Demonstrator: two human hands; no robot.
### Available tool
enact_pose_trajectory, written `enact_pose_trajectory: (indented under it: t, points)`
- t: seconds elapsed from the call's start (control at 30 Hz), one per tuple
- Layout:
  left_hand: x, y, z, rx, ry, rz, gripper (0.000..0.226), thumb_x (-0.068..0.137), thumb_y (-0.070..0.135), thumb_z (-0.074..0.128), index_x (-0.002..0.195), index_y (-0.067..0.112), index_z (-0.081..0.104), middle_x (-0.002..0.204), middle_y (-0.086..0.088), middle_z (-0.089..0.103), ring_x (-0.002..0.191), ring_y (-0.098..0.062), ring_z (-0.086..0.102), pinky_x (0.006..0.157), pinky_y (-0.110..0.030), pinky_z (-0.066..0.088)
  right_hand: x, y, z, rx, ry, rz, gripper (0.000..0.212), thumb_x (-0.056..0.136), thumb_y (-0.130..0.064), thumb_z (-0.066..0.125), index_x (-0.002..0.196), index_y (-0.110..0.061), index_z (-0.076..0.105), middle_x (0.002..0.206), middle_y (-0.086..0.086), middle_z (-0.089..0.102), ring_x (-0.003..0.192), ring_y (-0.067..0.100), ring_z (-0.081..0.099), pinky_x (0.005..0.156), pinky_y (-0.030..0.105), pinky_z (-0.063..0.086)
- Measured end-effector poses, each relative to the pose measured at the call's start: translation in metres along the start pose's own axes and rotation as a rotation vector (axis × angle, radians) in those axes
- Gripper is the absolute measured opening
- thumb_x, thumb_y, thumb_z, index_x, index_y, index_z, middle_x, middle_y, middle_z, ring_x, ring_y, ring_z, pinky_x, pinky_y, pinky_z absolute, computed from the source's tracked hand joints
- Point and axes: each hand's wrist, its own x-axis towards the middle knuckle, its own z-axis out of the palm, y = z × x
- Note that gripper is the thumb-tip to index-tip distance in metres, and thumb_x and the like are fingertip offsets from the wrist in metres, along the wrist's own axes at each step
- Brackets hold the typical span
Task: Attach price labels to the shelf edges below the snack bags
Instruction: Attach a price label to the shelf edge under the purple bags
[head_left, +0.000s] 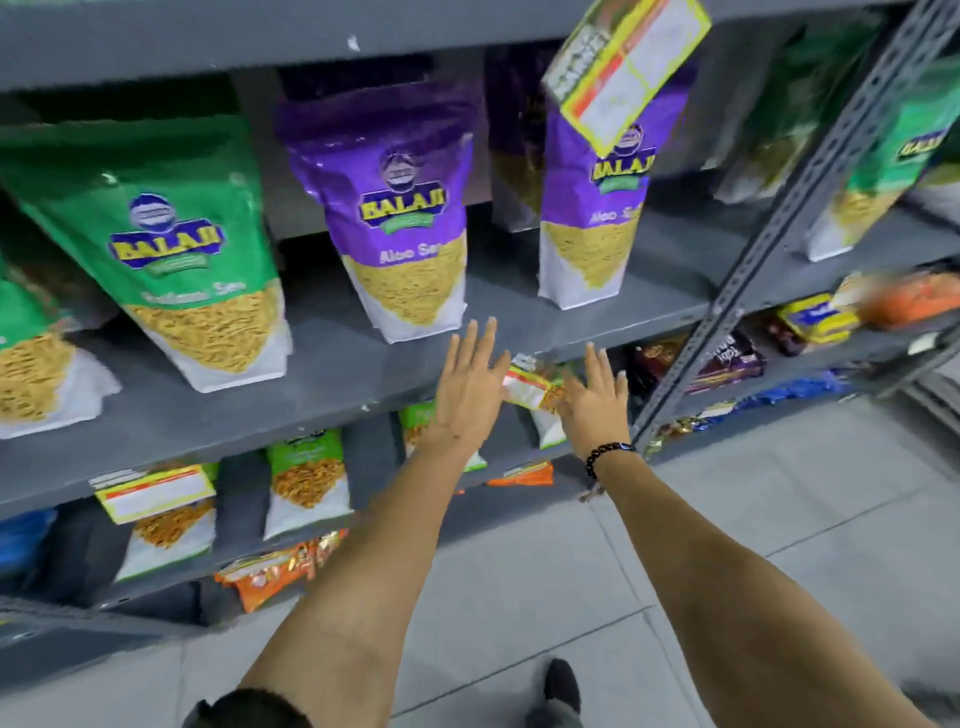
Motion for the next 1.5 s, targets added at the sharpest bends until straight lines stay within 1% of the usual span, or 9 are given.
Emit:
enact_pose_trajectory:
  t: [0.1, 0.2, 0.33, 0.57, 0.7, 0.87, 1.27, 1.37, 1.5]
  points:
    - [0.028, 0.018, 0.004, 0.021, -0.015, -0.043, 0.041, 0.064, 0.024, 0.085, 0.101, 0.013, 0.071, 0.139, -0.022, 0.05, 0.127, -0.042, 0.047, 0.104, -0.055, 0.042, 0.023, 0.022, 0.002, 0.028, -0.051, -0.043, 0.028, 0.091, -0.018, 0.053, 0.115, -0.005, 0.055, 0.157, 0.017, 0.0, 0.145, 0.031, -0.004, 0.117, 0.057, 0.003]
    - [0.043, 0.025, 0.01, 0.022, -0.066, -0.075, 0.022, 0.084, 0.018, 0.068, 0.106, 0.014, 0.069, 0.152, -0.02, 0.03, 0.14, -0.04, 0.026, 0.117, -0.053, 0.022, 0.041, 0.028, 0.009, 0.051, -0.101, -0.072, 0.025, 0.089, -0.02, 0.056, 0.11, -0.006, 0.058, 0.156, 0.018, -0.005, 0.144, 0.032, -0.008, 0.116, 0.056, 0.001]
    - [0.054, 0.029, 0.011, 0.042, -0.066, -0.102, 0.014, 0.091, 0.011, 0.057, 0.1, 0.008, 0.067, 0.155, -0.018, 0.024, 0.144, -0.036, 0.016, 0.12, -0.049, 0.01, 0.053, 0.027, 0.019, 0.122, -0.104, -0.067, 0.021, 0.087, -0.021, 0.059, 0.102, -0.007, 0.063, 0.157, 0.016, -0.005, 0.144, 0.031, -0.008, 0.117, 0.053, 0.001]
    - [0.042, 0.041, 0.015, -0.227, -0.027, -0.244, 0.014, 0.09, 0.006, 0.054, 0.099, 0.003, 0.064, 0.149, -0.014, 0.036, 0.144, -0.031, 0.019, 0.12, -0.047, 0.012, 0.066, 0.039, 0.0, 0.177, -0.118, -0.202, 0.013, 0.086, -0.009, 0.056, 0.084, -0.001, 0.066, 0.154, 0.02, 0.015, 0.145, 0.032, 0.005, 0.119, 0.05, 0.0]
    - [0.031, 0.05, 0.024, -0.435, 0.008, -0.434, 0.008, 0.086, 0.004, 0.057, 0.088, 0.002, 0.064, 0.146, -0.015, 0.039, 0.142, -0.031, 0.023, 0.119, -0.048, 0.014, 0.081, 0.049, -0.017, 0.159, -0.179, -0.255, 0.009, 0.082, -0.008, 0.061, 0.077, -0.005, 0.068, 0.147, 0.016, 0.035, 0.136, 0.028, 0.031, 0.119, 0.045, 0.007]
    - [0.034, 0.061, 0.036, -0.333, 0.004, -0.5, 0.013, 0.084, 0.003, 0.056, 0.093, 0.002, 0.066, 0.143, -0.019, 0.041, 0.139, -0.036, 0.026, 0.118, -0.053, 0.017, 0.091, 0.05, -0.02, 0.072, -0.145, -0.298, 0.012, 0.083, -0.015, 0.063, 0.083, -0.005, 0.068, 0.133, 0.012, 0.048, 0.122, 0.032, 0.042, 0.106, 0.042, 0.028]
    - [0.046, 0.068, 0.004, -0.334, -0.034, -0.633, 0.011, 0.088, 0.008, 0.059, 0.099, 0.006, 0.061, 0.147, -0.011, 0.033, 0.113, -0.036, 0.053, 0.098, -0.049, 0.045, 0.101, 0.047, -0.026, 0.094, -0.138, -0.261, 0.013, 0.085, -0.02, 0.06, 0.083, -0.008, 0.066, 0.11, 0.01, 0.057, 0.104, 0.032, 0.049, 0.093, 0.043, 0.035]
    - [0.051, 0.068, 0.004, -0.291, -0.066, -0.66, 0.022, 0.092, 0.019, 0.056, 0.108, 0.005, 0.058, 0.147, -0.011, 0.033, 0.111, -0.037, 0.054, 0.096, -0.046, 0.045, 0.103, 0.045, -0.028, 0.082, -0.146, -0.251, 0.013, 0.082, -0.023, 0.063, 0.086, -0.01, 0.064, 0.108, 0.01, 0.057, 0.105, 0.032, 0.048, 0.092, 0.044, 0.036]
    - [0.061, 0.07, 0.002, -0.303, -0.094, -0.709, 0.053, 0.084, 0.04, 0.067, 0.118, 0.004, 0.048, 0.146, -0.012, 0.031, 0.107, -0.04, 0.057, 0.096, -0.046, 0.043, 0.105, 0.039, -0.029, 0.097, -0.138, -0.218, 0.042, 0.075, -0.035, 0.071, 0.103, -0.01, 0.053, 0.111, 0.01, 0.056, 0.107, 0.031, 0.048, 0.092, 0.044, 0.038]
